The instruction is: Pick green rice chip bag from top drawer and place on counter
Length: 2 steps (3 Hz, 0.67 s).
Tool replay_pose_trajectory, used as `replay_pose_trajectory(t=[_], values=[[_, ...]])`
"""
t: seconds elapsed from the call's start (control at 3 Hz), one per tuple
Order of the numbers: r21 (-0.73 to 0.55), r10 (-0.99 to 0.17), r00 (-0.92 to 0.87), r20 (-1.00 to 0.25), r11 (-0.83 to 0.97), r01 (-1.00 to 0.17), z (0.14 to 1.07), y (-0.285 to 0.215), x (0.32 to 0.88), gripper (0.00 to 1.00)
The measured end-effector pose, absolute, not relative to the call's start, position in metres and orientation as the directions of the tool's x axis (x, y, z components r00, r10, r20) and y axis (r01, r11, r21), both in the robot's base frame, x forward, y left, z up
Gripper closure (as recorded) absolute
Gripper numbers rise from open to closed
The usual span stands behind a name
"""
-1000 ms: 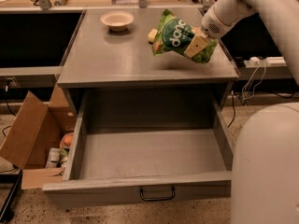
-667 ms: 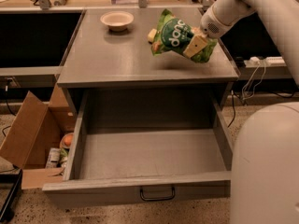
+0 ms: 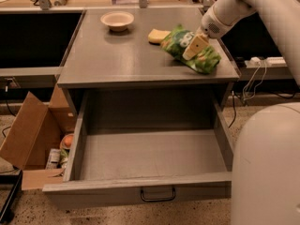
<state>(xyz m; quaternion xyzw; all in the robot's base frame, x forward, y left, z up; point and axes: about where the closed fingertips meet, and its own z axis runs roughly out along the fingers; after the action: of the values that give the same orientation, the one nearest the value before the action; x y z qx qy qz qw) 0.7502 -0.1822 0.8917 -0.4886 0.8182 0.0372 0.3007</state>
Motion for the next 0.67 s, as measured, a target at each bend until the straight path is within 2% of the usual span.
replay_pose_trajectory(t=[0.33, 0.67], values=[[-0.233, -0.777, -0.342, -0.528, 0.520, -0.822, 0.892, -0.182, 0.750, 0.00], [-0.233, -0.740, -0.319, -0.592, 0.537, -0.811, 0.916, -0.191, 0.747, 0.00]])
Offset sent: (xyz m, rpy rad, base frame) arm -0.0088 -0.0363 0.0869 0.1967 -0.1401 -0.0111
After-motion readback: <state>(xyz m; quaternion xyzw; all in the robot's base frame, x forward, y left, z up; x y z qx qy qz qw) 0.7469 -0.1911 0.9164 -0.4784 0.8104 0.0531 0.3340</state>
